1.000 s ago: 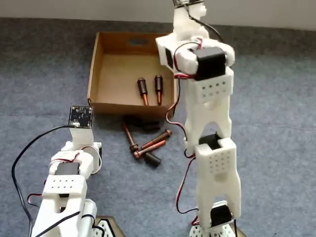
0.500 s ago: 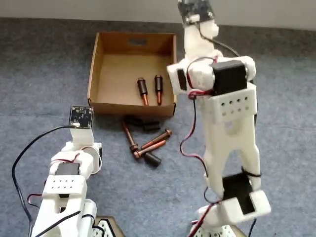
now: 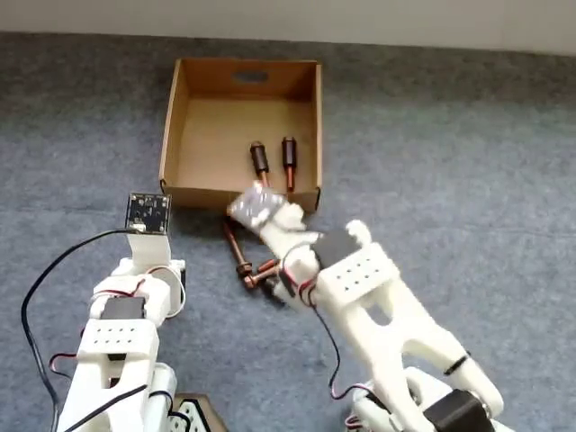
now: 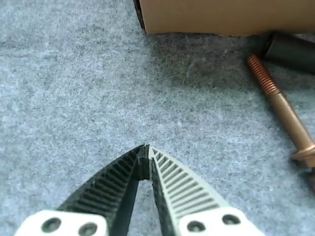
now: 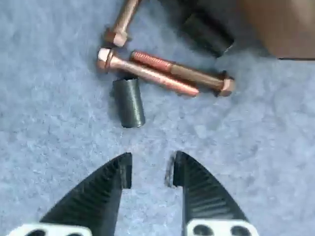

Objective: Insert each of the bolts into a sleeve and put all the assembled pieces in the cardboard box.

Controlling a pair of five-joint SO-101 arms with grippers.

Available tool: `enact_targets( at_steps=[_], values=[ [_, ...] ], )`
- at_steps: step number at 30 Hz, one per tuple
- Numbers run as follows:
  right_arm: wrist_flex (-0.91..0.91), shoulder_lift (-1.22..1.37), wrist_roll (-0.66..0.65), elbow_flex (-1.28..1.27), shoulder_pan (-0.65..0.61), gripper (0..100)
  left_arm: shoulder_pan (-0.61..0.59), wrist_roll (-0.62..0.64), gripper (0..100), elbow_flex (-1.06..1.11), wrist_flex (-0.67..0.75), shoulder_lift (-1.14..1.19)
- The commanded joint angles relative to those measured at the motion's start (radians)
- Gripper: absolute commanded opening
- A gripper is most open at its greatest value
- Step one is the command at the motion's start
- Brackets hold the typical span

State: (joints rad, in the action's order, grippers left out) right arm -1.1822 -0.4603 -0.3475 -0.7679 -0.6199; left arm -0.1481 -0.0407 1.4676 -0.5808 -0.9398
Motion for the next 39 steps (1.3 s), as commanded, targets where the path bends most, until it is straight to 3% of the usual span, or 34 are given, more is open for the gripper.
enact_targets(
  at_steps=[1, 9, 19, 39],
  values=[
    [0.199, -0.019, -0.020, -0.159, -0.021, 14.1, -0.004, -0.009, 3, -0.005, 0.017, 0.001],
    [0.265, 0.130, -0.020, -0.105, -0.127, 14.1, -0.004, -0.009, 3, -0.005, 0.017, 0.001],
    [0.265, 0.397, -0.020, 0.073, -0.124, 14.2, -0.004, -0.009, 3, -0.005, 0.017, 0.001],
    [0.245, 0.260, -0.034, 0.096, -0.131, 19.0, -0.004, -0.009, 3, -0.005, 0.017, 0.001]
  ],
)
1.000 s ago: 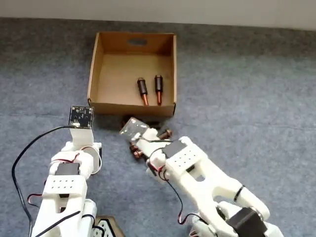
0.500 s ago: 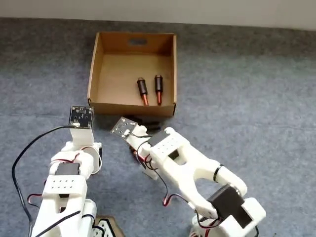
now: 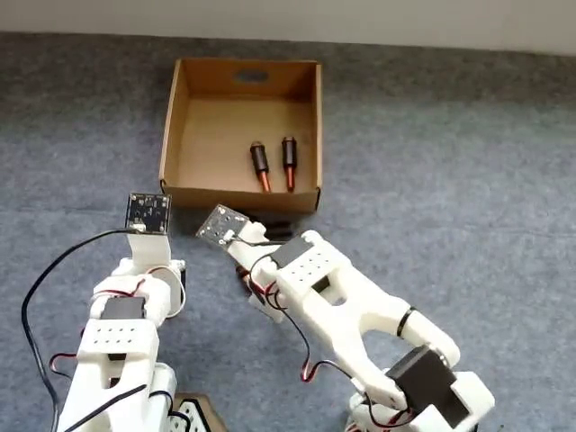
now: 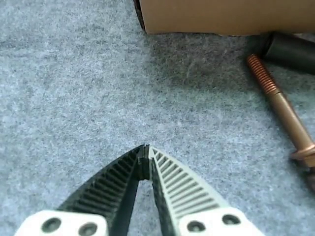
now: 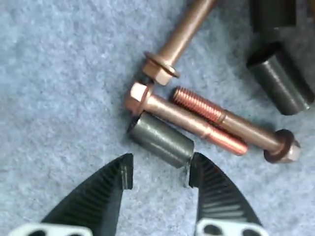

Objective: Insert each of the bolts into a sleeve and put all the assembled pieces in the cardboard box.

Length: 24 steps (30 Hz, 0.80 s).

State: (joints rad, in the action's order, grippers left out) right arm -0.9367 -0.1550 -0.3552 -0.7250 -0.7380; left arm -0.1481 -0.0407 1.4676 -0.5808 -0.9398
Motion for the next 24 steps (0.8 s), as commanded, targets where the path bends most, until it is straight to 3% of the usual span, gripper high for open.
enact_targets(
  at_steps=[1, 9, 24],
  values=[
    [-0.001, -0.045, -0.063, 0.053, -0.016, 19.0, -0.004, -0.009, 3, -0.005, 0.017, 0.001],
    [-0.001, -0.038, -0.207, 0.045, -0.097, 19.0, -0.002, -0.009, 3, -0.005, 0.017, 0.001],
    [-0.157, -0.120, -0.209, 0.051, -0.139, 19.0, -0.002, -0.009, 3, -0.005, 0.017, 0.001]
  ],
)
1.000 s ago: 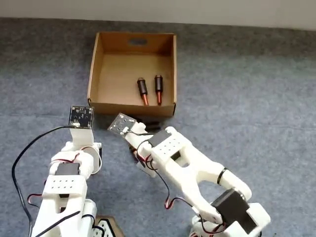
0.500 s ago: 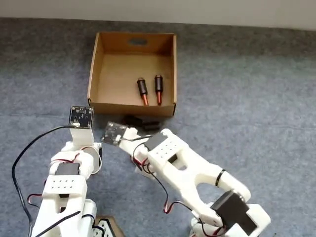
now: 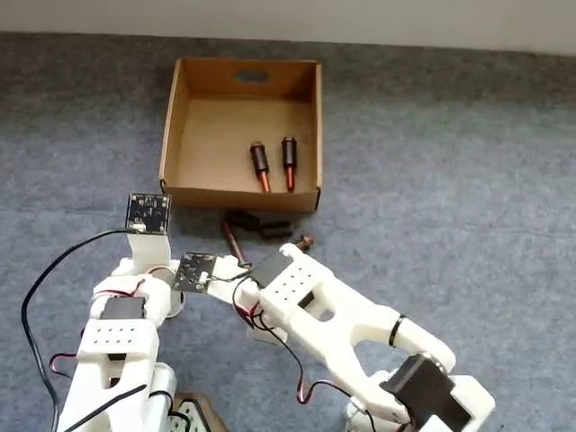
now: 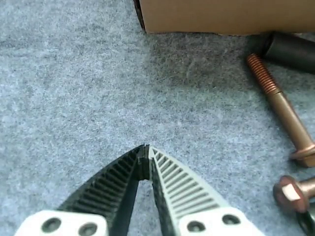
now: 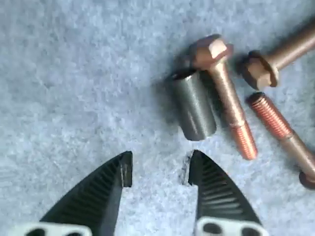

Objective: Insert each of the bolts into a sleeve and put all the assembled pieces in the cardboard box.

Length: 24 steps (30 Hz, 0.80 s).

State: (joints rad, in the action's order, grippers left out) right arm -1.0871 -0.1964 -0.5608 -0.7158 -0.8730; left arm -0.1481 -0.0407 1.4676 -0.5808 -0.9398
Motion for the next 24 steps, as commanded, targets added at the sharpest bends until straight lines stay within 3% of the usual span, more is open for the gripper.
enact_targets(
  at_steps=[1, 7, 16, 24],
  values=[
    [-0.004, -0.104, -0.003, 0.044, -0.005, 19.0, -0.002, -0.009, 3, -0.005, 0.017, 0.001],
    [0.064, -0.170, 0.112, 0.044, -0.004, 19.0, -0.022, -0.008, 2, -0.016, 0.012, -0.007],
    [0.085, -0.170, 0.063, 0.044, -0.008, 19.0, -0.194, 0.061, 2, -0.059, 0.009, -0.007],
    [0.108, -0.170, 0.018, 0.039, -0.008, 19.0, -0.232, 0.058, 2, -0.074, 0.009, -0.007]
  ],
)
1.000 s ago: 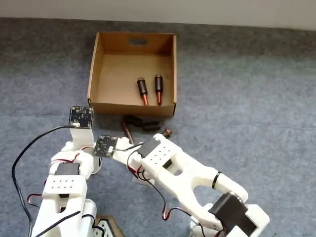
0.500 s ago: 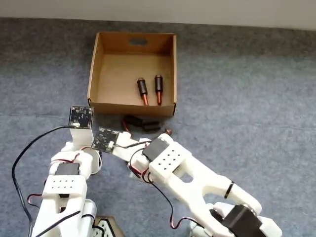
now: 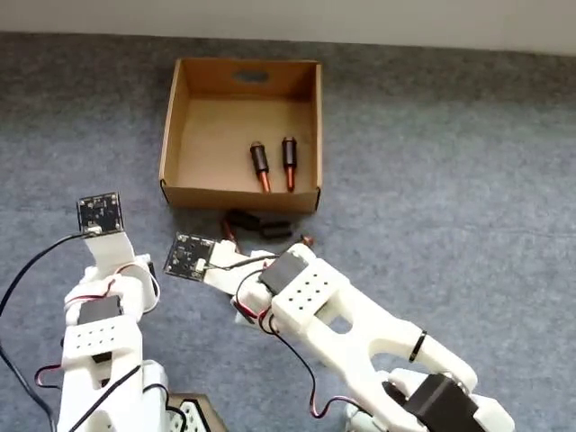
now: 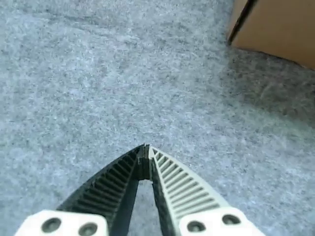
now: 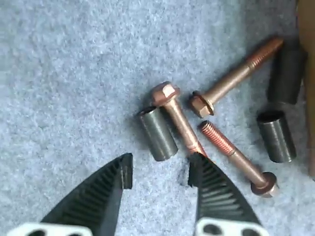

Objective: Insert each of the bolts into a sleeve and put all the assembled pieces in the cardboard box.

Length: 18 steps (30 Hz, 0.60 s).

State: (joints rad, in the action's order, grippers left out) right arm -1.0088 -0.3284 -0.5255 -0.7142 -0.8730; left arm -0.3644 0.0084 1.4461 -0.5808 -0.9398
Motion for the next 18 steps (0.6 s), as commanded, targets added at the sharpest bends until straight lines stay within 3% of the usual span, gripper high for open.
enact_targets(
  at_steps=[1, 7, 18],
  values=[
    [0.044, -0.036, -0.017, 0.035, -0.015, 19.0, -0.030, 0.009, 2, -0.054, 0.009, -0.007],
    [0.054, 0.038, -0.017, 0.041, -0.074, 19.0, -0.143, 0.009, 3, -0.143, -0.109, -0.007],
    [0.056, 0.174, -0.017, 0.073, -0.045, 19.0, -0.145, 0.008, 3, -0.162, -0.141, -0.007]
  ],
)
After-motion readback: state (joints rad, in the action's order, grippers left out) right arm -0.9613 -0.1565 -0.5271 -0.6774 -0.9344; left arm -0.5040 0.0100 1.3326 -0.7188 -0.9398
